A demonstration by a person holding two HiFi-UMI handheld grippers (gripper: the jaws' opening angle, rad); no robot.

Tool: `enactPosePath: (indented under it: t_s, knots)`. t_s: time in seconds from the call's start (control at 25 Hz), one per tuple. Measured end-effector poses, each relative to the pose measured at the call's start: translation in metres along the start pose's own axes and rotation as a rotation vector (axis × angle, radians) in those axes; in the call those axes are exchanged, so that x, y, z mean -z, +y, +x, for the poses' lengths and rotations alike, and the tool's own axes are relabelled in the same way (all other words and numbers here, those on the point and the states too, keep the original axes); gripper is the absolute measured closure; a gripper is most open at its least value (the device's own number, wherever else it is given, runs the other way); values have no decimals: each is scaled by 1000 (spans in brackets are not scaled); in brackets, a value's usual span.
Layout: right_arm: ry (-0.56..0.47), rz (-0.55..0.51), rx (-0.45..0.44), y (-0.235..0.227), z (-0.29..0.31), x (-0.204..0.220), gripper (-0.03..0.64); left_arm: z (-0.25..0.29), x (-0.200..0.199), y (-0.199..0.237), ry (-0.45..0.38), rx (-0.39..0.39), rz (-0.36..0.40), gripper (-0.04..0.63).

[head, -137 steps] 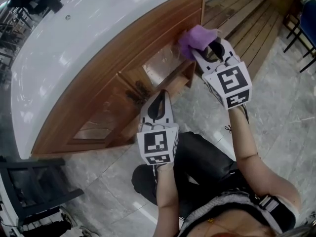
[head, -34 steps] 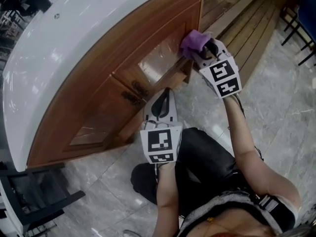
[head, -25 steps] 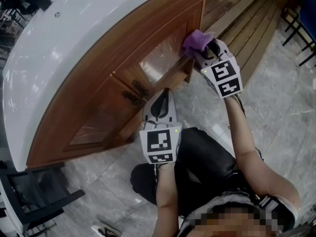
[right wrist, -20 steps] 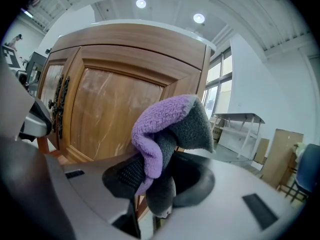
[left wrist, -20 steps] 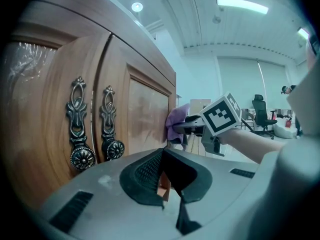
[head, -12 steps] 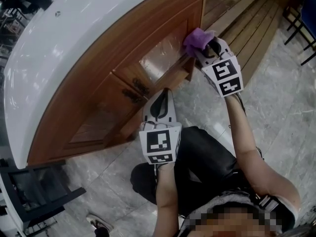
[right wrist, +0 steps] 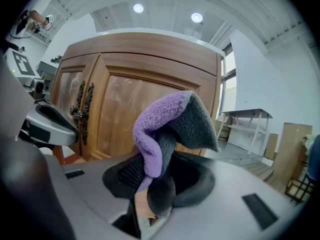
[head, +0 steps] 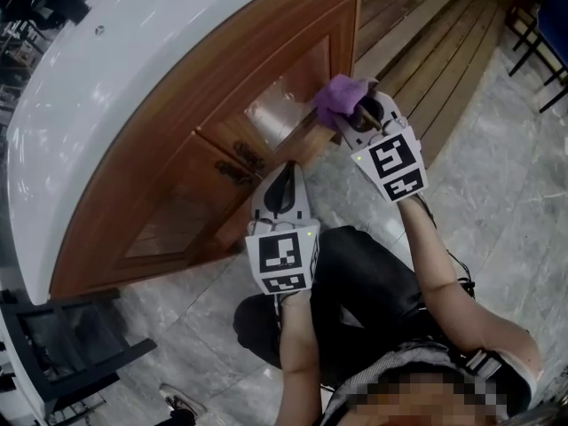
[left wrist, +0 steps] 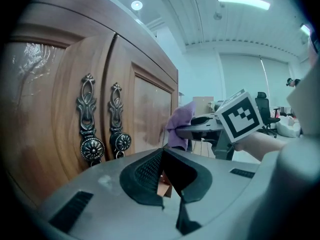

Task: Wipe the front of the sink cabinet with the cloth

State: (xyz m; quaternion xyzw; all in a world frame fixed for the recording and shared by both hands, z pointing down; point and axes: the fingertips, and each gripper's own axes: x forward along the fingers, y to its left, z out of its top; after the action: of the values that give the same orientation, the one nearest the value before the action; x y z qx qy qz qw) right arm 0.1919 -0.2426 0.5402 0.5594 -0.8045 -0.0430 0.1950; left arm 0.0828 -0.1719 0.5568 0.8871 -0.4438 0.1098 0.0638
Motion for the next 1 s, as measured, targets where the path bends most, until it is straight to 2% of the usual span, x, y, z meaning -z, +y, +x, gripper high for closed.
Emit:
enactPosePath:
  t_s: [0.16, 0.32, 0.56, 0.68, 1.0]
  knots:
    - [-16, -1, -103, 42, -3, -7, 433, -5, 1, 7, -1, -14, -33, 589]
    - [-18, -12, -209, 88, -2, -6, 433, -16, 3, 15, 6, -43, -33, 589]
    - [-16, 1, -316, 135, 5, 0, 433, -27, 11, 27, 23, -71, -32, 589]
    - [-21, -2, -340, 148, 10, 1, 433, -31, 17, 31, 36, -80, -34, 589]
    - [-25, 3, -326, 148, 18, 4, 433, -32, 18, 31, 34, -75, -31, 589]
